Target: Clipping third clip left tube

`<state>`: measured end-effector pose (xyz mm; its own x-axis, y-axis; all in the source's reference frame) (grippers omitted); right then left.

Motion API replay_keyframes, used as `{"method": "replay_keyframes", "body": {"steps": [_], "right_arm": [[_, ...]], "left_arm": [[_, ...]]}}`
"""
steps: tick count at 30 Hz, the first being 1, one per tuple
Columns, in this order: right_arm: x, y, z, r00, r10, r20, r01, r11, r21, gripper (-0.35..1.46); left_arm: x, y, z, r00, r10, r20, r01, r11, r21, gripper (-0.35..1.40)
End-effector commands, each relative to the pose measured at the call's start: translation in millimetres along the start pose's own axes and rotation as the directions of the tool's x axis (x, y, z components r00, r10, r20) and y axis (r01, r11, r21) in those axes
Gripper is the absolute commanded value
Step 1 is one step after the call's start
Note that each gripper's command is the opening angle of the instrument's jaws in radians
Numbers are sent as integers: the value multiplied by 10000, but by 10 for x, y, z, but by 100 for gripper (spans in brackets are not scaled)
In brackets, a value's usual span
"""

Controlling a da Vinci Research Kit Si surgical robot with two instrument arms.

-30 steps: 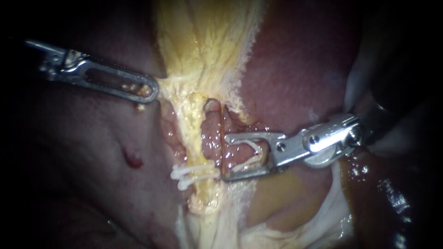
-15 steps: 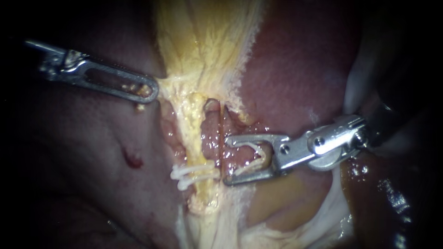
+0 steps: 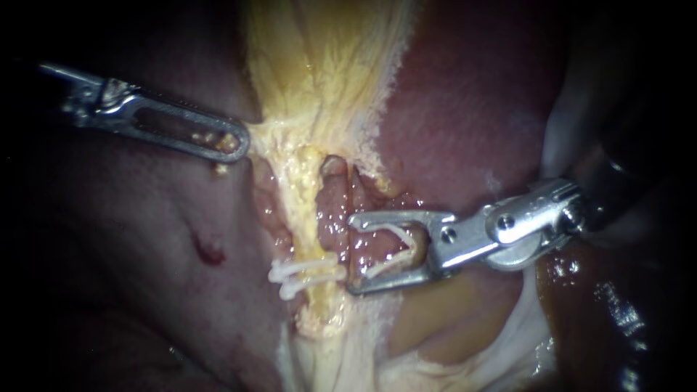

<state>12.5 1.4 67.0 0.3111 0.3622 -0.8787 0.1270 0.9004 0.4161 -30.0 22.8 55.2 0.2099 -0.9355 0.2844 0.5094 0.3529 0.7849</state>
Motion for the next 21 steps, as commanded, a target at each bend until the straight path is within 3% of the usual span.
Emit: {"method": "replay_keyframes", "body": {"steps": [1,15,21], "right_arm": [[-3,1,3,10000,1,-5,-1,10000,45,49],[-28,11,36,9986,522,-64,-520,9980,370,49],[-28,13,44,9913,1180,-589,-1129,9901,836,49]], "left_arm": [[0,0,0,10000,-5,0,5,10000,-4,-35],[0,0,1,10000,-7,2,7,10000,-7,-35],[0,0,1,10000,-7,2,7,10000,-7,-35]]}}
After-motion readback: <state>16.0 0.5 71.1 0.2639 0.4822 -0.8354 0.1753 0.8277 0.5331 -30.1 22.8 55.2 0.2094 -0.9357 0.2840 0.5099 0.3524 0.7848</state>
